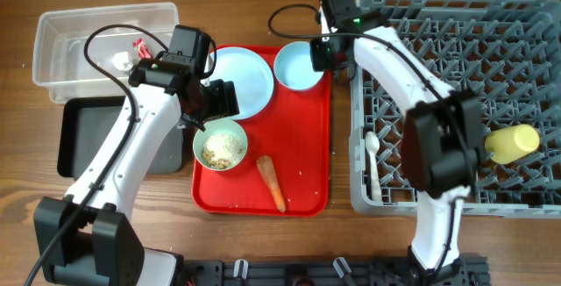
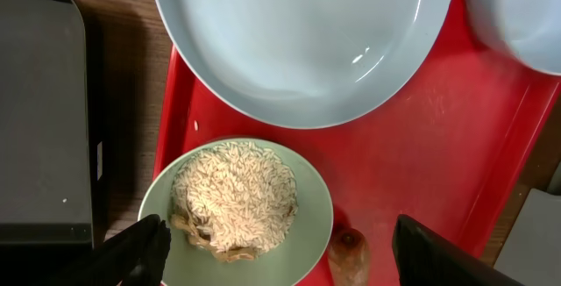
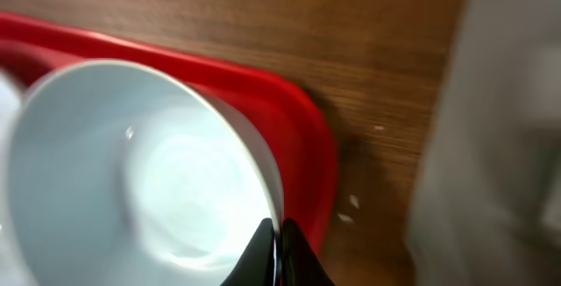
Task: Sort waste into correct bins and load items into the dishwasher rack
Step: 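Carry the light-blue bowl into the dish rack and release it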
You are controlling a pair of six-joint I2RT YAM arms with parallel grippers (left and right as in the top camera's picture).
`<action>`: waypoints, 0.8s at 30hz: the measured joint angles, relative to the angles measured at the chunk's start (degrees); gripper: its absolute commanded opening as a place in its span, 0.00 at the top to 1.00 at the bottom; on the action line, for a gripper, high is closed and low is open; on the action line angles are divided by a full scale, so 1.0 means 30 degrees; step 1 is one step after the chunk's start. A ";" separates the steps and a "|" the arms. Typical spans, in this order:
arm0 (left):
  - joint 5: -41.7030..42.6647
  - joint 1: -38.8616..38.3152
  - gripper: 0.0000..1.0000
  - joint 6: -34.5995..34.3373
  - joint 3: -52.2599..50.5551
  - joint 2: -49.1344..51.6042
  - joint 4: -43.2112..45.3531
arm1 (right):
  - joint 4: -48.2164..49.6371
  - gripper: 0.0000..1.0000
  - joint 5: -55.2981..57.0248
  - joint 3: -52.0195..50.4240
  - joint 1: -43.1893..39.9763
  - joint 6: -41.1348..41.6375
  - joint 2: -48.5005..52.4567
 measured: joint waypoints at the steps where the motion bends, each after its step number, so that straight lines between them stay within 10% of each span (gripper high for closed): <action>1: 0.0000 0.0000 0.17 0.0000 0.0000 0.0000 0.0000 | -0.0117 0.96 0.0262 -0.0015 -0.0036 -0.0015 -0.0532; 10: 0.0000 0.0000 0.17 -0.0051 0.0000 0.0000 0.0000 | -0.1668 0.96 0.5632 -0.0015 -0.0750 -0.0444 -0.6521; 24: 0.0000 0.0000 0.17 -0.0051 0.0000 0.0000 0.0000 | -0.2659 0.96 1.6254 -0.0029 -0.4969 -0.1188 -0.7125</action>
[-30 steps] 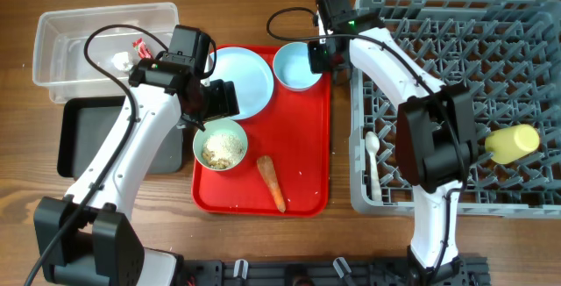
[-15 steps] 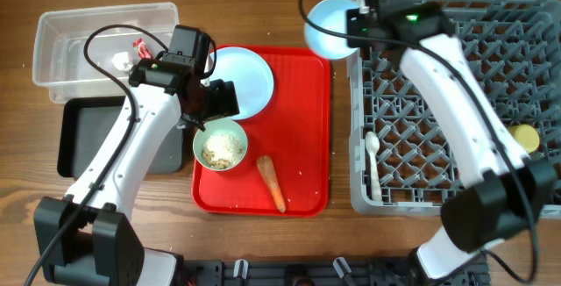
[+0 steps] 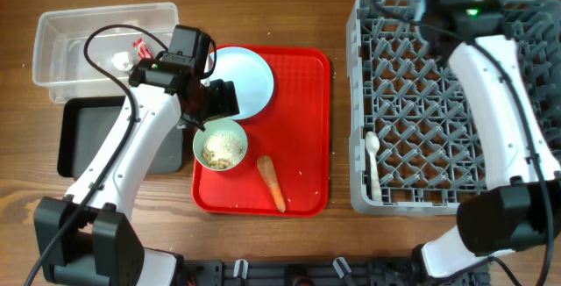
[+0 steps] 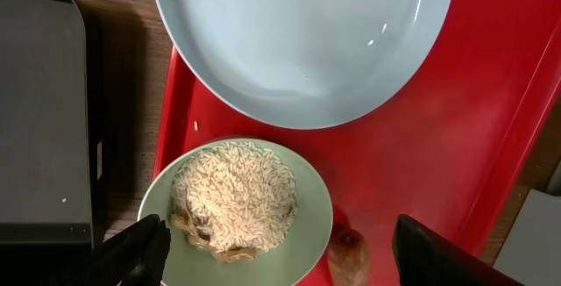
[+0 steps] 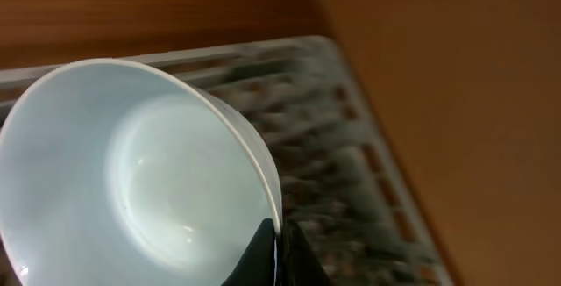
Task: Sort waste into correct bins and load items into the dishwasher rack
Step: 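Carry the light-blue bowl into the dish rack and release it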
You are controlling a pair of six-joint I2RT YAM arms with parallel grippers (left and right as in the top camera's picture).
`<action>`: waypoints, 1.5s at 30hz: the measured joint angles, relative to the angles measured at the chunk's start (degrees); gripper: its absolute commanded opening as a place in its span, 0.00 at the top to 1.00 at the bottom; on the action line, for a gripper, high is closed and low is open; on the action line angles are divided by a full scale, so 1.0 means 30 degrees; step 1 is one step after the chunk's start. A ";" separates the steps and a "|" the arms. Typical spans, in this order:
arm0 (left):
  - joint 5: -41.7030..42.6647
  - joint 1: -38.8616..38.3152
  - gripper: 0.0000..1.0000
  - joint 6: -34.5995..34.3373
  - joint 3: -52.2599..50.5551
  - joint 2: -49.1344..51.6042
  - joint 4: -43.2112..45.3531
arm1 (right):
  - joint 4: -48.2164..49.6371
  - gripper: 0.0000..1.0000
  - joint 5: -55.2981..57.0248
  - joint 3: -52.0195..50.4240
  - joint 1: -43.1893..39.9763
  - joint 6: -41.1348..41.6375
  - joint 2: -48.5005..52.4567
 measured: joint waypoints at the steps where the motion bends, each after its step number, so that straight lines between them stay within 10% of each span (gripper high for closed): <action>1: 0.0000 0.0000 0.18 0.0000 0.0000 0.0000 0.0000 | 0.0000 0.96 0.0415 0.0000 -0.0328 0.0073 0.0000; 18: 0.0000 0.0000 0.17 0.0000 0.0000 0.0000 0.0000 | 0.2900 0.96 0.6470 -0.0007 -0.5231 0.0335 0.2550; 45: 0.0000 0.0000 0.17 0.0000 0.0000 0.0000 0.0007 | 0.3242 0.96 0.7169 -0.0138 -0.4095 0.0641 0.6550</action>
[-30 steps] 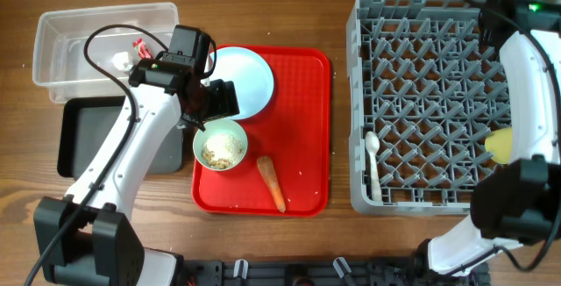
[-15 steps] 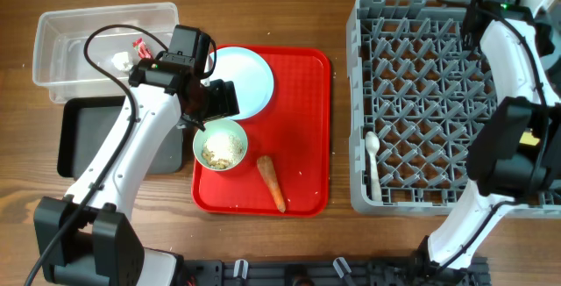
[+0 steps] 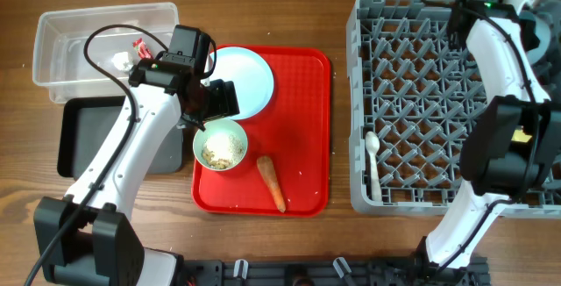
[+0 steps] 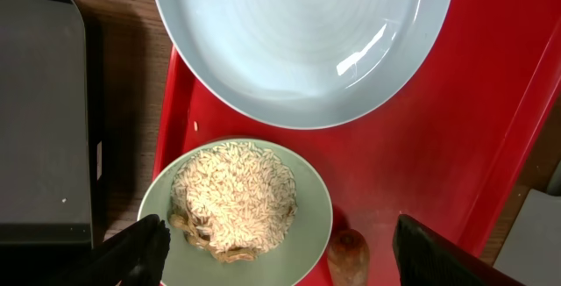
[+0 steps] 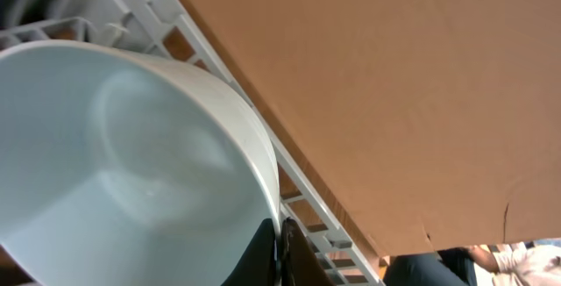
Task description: Sort waste into correct bins and load items into the dishwasher rack
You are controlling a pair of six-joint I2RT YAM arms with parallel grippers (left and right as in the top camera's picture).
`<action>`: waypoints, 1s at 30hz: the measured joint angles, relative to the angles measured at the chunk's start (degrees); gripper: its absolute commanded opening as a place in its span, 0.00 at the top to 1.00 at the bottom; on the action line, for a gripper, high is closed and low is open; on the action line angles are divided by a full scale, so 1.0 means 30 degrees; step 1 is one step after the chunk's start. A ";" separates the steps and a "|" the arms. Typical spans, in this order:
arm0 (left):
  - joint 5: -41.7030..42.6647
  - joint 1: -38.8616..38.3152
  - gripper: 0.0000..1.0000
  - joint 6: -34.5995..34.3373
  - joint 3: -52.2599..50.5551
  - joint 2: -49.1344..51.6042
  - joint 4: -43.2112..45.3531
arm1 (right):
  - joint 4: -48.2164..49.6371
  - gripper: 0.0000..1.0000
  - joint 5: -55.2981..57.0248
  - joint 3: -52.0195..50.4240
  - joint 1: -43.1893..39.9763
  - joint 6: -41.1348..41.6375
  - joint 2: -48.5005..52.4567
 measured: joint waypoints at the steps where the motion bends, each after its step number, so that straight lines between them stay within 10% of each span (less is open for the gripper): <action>1: 0.0000 0.0000 0.17 0.0000 0.0000 0.0000 0.0000 | 0.0015 0.96 0.0000 -0.0029 0.0087 0.0000 0.0000; 30: 0.0000 0.0000 0.14 0.0000 0.0000 0.0000 0.0131 | -0.7905 0.92 -0.8400 -0.0240 0.1931 0.3461 -0.0051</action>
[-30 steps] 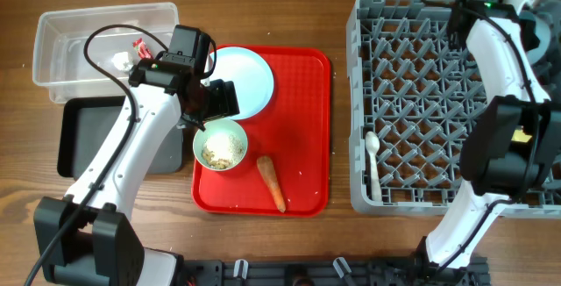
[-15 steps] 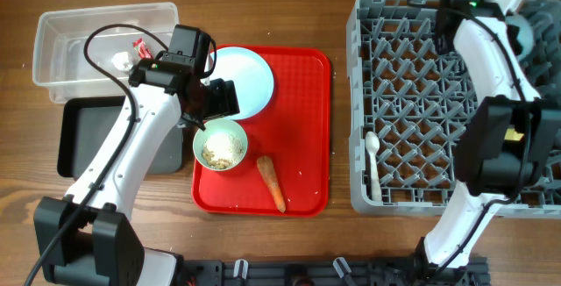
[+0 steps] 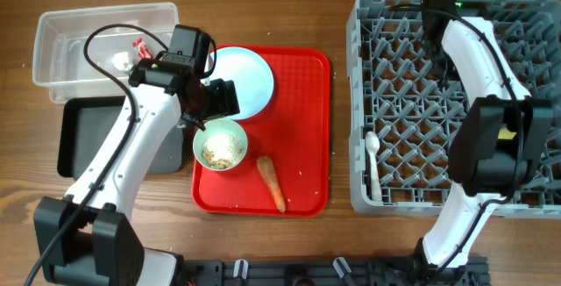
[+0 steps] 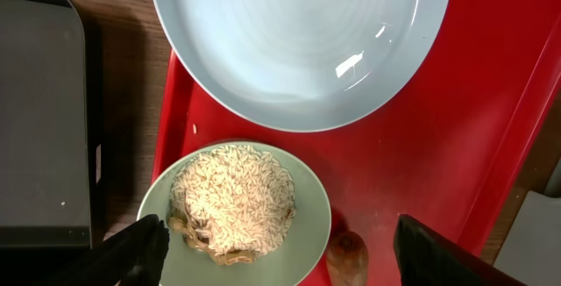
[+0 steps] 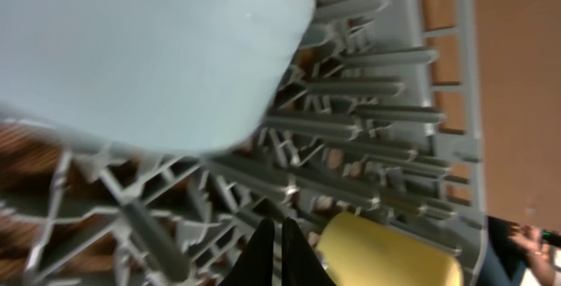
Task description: Sort waste into correct bins and load items into the dishwasher rack
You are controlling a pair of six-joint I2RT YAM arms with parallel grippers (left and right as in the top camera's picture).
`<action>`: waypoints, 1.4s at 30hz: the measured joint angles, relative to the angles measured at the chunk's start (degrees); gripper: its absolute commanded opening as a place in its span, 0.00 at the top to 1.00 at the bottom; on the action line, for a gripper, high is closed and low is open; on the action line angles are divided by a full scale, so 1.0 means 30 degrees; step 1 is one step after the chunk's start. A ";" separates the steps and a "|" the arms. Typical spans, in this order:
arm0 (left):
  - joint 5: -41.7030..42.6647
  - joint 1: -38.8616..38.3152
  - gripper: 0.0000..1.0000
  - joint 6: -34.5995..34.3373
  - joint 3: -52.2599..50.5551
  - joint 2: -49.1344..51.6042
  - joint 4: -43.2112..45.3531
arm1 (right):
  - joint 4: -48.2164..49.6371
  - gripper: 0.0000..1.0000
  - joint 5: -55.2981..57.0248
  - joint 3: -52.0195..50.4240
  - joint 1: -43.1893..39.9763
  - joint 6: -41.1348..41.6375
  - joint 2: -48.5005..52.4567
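Observation:
A green bowl of rice (image 4: 234, 211) sits on the red tray (image 3: 302, 128), with my left gripper (image 4: 280, 255) open above it and a finger on either side. Behind it lies a pale blue plate (image 4: 298, 40), and a carrot (image 3: 271, 182) lies to its right. The pale blue bowl (image 5: 149, 49) rests bottom-up on the tines of the grey dishwasher rack (image 3: 412, 102). My right gripper (image 5: 279, 251) hangs apart from the bowl, over the rack's back edge, its fingers together with nothing between them. In the overhead view the arm hides that bowl.
A yellow cup (image 5: 386, 251) lies in the rack, and a white spoon (image 3: 374, 163) lies along its left side. A clear bin (image 3: 79, 36) holding wrappers stands at the back left, with a black tray (image 3: 79, 132) in front of it.
My right gripper held the pale blue bowl by its rim at the rack's back right corner. Now the bowl lies upside down on the tines and the gripper is off it, further left. The left arm is unmoved.
My right gripper first gripped the pale blue bowl's rim on the red tray. Then it held the bowl over the rack's back edge, then at the back right corner. Now the bowl rests in the rack, let go. The left gripper stayed open over the rice bowl throughout.

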 measured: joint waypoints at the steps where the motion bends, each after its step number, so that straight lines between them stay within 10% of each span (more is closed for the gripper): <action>1: 0.0007 0.0000 0.10 -0.0015 0.0000 0.0000 -0.0007 | -0.0015 0.91 -0.0466 0.0000 0.0000 0.0036 -0.0109; 4: 0.0007 0.0000 0.02 -0.0080 0.0000 0.0000 -0.0007 | -0.0058 0.78 -0.2375 -0.0087 0.0000 -0.0102 -0.1355; 6: 0.0007 0.0000 0.01 -0.0138 0.0000 0.0000 -0.0015 | 0.0364 0.38 -0.4801 -0.0109 0.0000 -0.0721 -0.3563; 9: 0.0007 0.0000 0.04 -0.0153 0.0000 0.0000 -0.0007 | 0.0998 0.30 -0.8976 -0.0109 0.0000 -0.2273 -0.6040; 17: -0.0007 -0.0058 0.13 -0.0313 0.0000 0.0000 -0.0291 | -0.0714 0.30 -1.7405 -0.0102 0.0073 -0.5362 -0.7694; 35: -0.1144 -0.4619 0.19 -0.3155 0.0000 0.3118 -0.0656 | -0.0831 0.30 -1.9059 -0.0109 0.0073 -0.5785 -0.7665; 42: -0.1953 -0.4925 0.45 -0.3745 0.0000 0.4983 -0.0087 | -0.0838 0.31 -1.9183 -0.0109 0.0073 -0.5785 -0.7665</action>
